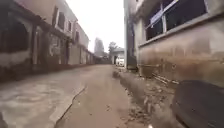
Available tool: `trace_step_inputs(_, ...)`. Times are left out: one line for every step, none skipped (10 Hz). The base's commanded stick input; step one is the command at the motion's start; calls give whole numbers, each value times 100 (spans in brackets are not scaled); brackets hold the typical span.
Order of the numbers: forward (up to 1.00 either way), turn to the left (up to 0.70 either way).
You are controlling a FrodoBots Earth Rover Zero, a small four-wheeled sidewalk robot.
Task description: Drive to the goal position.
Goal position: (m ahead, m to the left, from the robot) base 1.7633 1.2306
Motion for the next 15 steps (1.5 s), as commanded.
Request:
trace_step_inputs(100,0)
trace_step_inputs(100,0)
trace_step_inputs(100,0)
trace_step_inputs(100,0)
trace_step_inputs(100,0)
trace_step_inputs(100,0)
trace_step_inputs(100,0)
trace_step_inputs(100,0)
trace_step_inputs(91,0)
trace_step_inputs(14,0)
trace_step_inputs(0,0)
trace_step_inputs(0,0)
trace_step_inputs(0,0)
trace_step_inputs(0,0)
trace_step_inputs(0,0)
